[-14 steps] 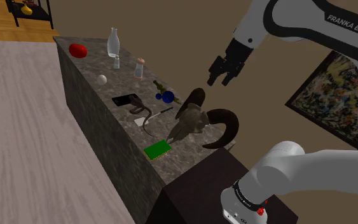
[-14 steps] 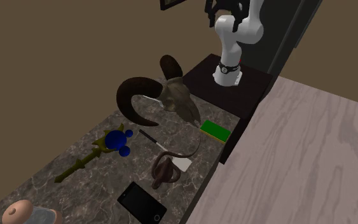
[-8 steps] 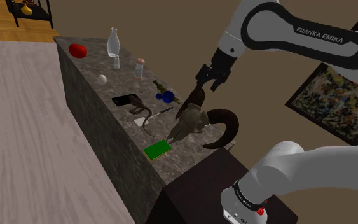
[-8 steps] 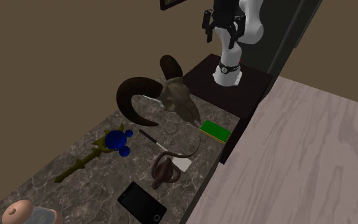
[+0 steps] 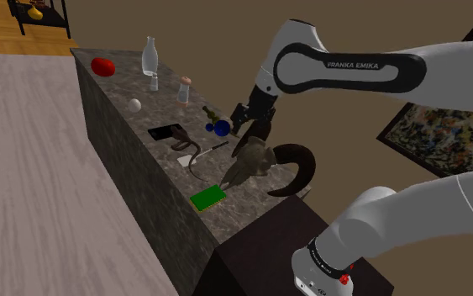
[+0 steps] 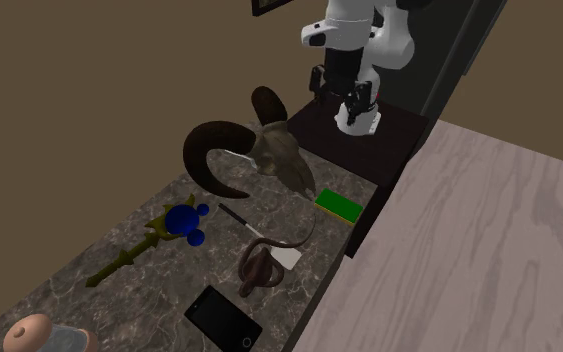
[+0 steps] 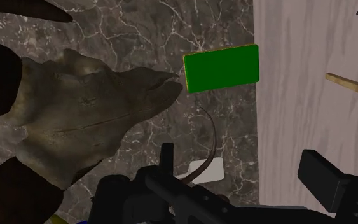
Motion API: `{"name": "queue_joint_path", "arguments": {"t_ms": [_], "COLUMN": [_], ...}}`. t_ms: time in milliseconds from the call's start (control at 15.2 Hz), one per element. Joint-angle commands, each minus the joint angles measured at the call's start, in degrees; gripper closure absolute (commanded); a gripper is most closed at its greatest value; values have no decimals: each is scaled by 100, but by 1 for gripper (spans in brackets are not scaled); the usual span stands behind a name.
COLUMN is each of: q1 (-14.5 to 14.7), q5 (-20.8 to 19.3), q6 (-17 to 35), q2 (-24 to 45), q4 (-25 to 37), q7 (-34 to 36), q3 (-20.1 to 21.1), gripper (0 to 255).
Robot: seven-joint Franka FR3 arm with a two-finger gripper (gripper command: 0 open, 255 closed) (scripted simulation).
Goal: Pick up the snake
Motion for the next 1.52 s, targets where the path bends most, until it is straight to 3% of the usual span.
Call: {"name": "queue_joint_path", "arguments": {"t_ms": [0,792,1452], "q1": [-13,-97,202], "q5": [-14,-610,-1345], "q6": [360,2159,2932], "q2": [337,2899,5174], "q4": [-25,615,1975], "q7": [117,1002,1796], "q3": [91,407,129], "gripper": [0,0,0]}}
